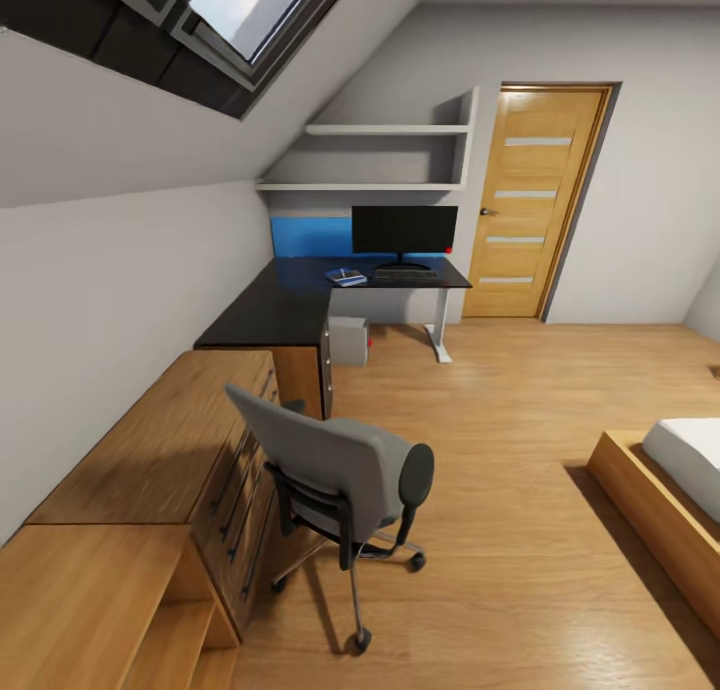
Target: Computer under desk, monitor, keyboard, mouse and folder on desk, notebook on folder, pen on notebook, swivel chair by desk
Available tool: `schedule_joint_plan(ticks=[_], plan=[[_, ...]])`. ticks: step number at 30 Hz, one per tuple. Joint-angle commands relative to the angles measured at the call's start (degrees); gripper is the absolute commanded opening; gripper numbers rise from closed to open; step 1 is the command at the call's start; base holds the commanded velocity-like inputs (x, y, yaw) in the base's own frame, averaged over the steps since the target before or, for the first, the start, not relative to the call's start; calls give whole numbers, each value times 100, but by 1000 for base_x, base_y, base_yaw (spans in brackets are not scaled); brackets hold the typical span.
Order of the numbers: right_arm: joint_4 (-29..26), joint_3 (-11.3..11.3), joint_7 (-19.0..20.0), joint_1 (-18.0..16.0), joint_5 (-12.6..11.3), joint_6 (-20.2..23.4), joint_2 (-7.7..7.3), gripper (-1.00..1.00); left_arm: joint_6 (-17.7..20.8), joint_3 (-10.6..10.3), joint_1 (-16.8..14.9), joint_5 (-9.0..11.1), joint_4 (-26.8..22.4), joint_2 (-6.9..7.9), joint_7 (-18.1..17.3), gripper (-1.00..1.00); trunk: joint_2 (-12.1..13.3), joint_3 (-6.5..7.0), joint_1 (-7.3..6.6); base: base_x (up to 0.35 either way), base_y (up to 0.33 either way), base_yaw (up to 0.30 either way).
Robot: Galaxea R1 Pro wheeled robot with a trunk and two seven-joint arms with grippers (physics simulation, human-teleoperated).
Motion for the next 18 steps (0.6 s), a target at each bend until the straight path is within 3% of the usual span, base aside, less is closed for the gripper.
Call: schedule_joint_plan(ticks=[1, 6, 13, 18], plan=[[11, 50, -22, -5, -31, -18, 2, 100, -11, -47, -3, -3, -2, 0, 60, 100, -4, -6, 0, 0, 0, 244], [11, 49, -25, -5, -31, -18, -1, 100, -14, -43, -4, -3, -3, 0, 60, 100, -4, -6, 0, 0, 0, 207], [11, 50, -22, -5, -31, -18, -2, 100, -14, -42, -4, -3, -2, 0, 60, 100, -4, -6, 0, -13, 0, 36], [11, 49, -22, -5, -31, -18, -2, 100, -14, -41, -4, -3, -2, 0, 60, 100, -4, -6, 0, -181, 0, 5]])
